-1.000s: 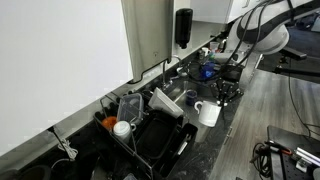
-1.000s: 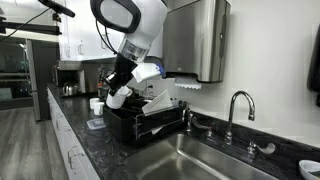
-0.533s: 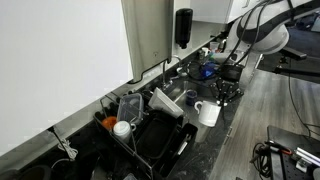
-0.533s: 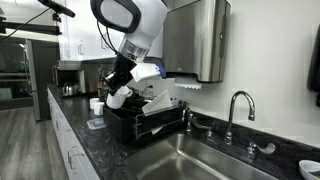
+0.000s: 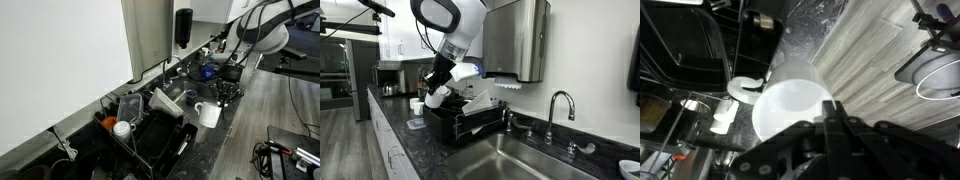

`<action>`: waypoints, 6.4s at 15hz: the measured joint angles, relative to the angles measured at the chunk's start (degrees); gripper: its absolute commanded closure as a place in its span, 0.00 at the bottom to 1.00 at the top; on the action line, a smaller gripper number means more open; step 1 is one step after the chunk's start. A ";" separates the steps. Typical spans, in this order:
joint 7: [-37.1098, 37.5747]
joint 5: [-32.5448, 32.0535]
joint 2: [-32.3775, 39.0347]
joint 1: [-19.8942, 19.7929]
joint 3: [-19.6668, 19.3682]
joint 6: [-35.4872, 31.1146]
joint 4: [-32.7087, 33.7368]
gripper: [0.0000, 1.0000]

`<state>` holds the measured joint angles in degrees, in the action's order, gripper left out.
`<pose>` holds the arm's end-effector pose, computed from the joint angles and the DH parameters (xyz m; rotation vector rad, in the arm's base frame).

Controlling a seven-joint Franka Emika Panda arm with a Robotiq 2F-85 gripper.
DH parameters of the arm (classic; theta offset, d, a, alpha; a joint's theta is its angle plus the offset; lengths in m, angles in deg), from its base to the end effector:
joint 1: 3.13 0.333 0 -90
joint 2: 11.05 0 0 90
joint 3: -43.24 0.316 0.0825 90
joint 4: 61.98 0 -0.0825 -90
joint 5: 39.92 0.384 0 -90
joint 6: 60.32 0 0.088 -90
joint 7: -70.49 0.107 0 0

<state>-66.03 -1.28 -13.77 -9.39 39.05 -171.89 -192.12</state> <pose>0.4864 -0.0472 0.3695 -1.5830 -2.1129 -0.6697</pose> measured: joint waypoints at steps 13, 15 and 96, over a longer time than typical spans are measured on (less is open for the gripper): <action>-12.38 4.46 -0.29 8.21 4.31 6.27 8.67 1.00; -12.23 5.08 -0.27 9.46 5.44 6.86 11.38 1.00; -12.27 -19.05 27.08 -48.11 71.69 -11.52 20.67 1.00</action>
<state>-78.30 -20.33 13.31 -57.50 110.74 -183.41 -171.46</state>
